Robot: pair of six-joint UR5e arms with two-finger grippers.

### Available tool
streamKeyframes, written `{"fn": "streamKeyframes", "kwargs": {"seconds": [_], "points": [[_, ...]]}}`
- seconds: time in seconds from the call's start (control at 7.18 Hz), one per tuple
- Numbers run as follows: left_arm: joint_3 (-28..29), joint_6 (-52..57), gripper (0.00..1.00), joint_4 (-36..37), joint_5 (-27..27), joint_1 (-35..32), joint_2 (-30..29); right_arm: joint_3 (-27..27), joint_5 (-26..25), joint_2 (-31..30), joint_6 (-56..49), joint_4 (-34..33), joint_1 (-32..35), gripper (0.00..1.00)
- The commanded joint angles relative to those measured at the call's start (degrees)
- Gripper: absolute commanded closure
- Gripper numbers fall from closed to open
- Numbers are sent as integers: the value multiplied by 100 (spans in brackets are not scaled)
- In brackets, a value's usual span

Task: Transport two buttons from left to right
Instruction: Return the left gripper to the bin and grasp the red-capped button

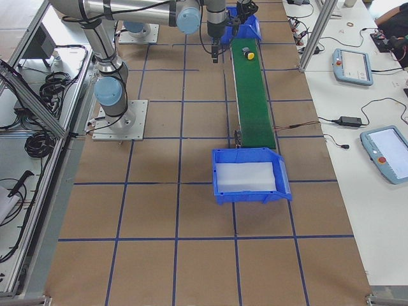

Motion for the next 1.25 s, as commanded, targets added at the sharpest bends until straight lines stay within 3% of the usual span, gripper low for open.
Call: {"fn": "streamKeyframes", "kwargs": {"seconds": [0.0,0.42,1.11], "points": [[37,-666,69,-107,-41,-8,289,9,0,0,0,0,-9,0],[377,-1906,69,-871,-59,-190,642,9,0,0,0,0,-9,0],[643,-1233,69,-988,-15,-1359,862,0,0,0,0,0,0,0]]}}
